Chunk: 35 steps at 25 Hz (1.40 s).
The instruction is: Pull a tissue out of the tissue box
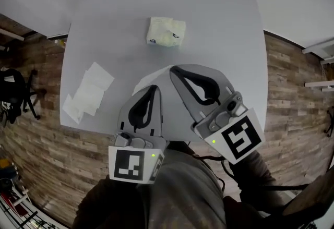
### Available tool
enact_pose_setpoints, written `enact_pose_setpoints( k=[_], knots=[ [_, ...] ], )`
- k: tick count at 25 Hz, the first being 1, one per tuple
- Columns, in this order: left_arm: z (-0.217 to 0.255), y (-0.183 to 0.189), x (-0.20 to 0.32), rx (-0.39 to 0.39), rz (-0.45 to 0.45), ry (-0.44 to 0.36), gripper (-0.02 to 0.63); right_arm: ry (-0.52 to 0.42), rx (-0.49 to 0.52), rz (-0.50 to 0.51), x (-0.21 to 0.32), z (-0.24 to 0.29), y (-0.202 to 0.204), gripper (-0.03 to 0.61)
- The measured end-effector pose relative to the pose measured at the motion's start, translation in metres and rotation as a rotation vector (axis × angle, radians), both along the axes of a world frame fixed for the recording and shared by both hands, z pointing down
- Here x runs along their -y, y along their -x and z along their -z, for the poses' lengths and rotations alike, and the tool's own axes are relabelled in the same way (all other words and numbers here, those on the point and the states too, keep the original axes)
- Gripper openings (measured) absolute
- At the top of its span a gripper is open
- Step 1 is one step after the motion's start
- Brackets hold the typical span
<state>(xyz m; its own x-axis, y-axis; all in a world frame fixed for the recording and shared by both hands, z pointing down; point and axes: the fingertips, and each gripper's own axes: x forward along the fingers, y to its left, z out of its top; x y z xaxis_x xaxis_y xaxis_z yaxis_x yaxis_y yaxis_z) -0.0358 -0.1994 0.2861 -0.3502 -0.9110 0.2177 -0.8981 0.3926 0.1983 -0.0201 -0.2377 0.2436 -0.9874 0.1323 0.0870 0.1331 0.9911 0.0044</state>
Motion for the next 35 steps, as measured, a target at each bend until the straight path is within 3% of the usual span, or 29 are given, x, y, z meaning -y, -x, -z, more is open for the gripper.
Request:
enact_pose_setpoints(
  k=[6,13,17,21,27,35],
  knots=[
    [0.017,0.025,-0.076,0.030,0.096,-0.007,-0.002,0.024,-0.057,0.052,-0.059,-0.016,0.040,0.002],
    [0.025,0.085,-0.151,0.087,0.191,0.015,-0.002,-0.018,-0.061,0.143,-0.109,-0.022,0.129,0.002],
    [0.031,0.138,-0.191,0.100,0.265,0.003,-0.002,-0.026,-0.036,0.150,-0.137,-0.015,0.182,0.002],
    [0.030,0.173,-0.218,0.102,0.281,0.011,-0.002,-0.032,0.023,0.144,-0.161,0.000,0.219,0.002],
    [0.029,0.205,-0.243,0.099,0.298,0.009,-0.002,-0.049,0.052,0.133,-0.187,-0.005,0.240,0.002],
    [0.007,0.220,-0.260,0.089,0.277,0.045,-0.002,-0.031,-0.074,0.125,-0.222,-0.108,0.219,0.002]
  ],
)
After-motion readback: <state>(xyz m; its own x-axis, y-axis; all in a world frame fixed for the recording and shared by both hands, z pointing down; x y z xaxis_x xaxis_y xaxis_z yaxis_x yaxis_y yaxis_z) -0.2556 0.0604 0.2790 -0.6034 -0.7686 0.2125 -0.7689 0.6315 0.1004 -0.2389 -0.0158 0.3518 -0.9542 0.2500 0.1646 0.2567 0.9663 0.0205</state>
